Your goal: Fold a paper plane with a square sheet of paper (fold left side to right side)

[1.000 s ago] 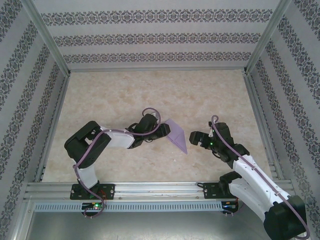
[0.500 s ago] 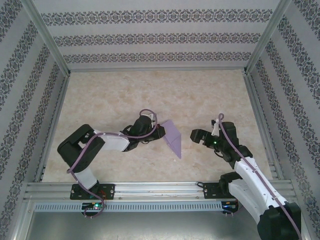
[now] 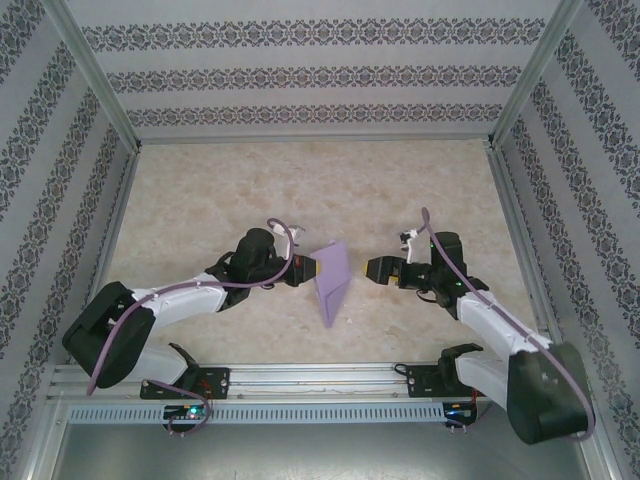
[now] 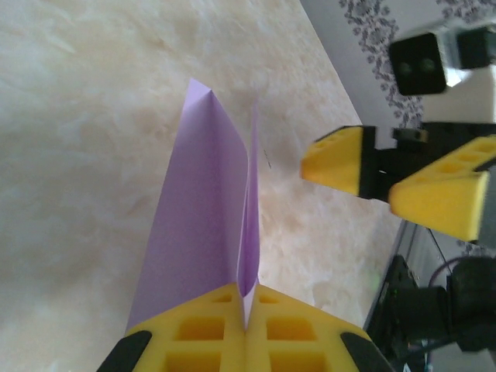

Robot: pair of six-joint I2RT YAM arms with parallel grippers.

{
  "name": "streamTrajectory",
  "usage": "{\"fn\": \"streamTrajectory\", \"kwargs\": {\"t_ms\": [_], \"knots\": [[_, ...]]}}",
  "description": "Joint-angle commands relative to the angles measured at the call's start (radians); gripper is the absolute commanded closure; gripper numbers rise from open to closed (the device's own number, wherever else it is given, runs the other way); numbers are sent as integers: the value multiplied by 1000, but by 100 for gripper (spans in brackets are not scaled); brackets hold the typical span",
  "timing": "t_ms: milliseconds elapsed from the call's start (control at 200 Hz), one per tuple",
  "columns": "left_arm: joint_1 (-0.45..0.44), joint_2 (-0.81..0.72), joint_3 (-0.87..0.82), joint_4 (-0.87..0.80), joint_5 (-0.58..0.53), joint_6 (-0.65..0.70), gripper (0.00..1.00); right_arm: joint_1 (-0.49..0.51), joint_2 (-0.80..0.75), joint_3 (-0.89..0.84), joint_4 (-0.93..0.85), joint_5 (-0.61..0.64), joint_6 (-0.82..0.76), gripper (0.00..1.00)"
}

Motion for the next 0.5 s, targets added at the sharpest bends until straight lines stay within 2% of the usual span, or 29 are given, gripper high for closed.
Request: {"fn": "streamTrajectory", "kwargs": {"t_ms": [0, 275, 495], "knots": [[16, -22, -14, -19, 91, 86, 100, 46, 75, 14, 145, -118, -51, 9], [18, 35, -19, 41, 151, 70, 100, 145, 253, 65, 274, -202, -39, 14], [18, 72, -12, 40, 158, 67, 100, 148, 317, 113, 281, -210, -43, 29]]}}
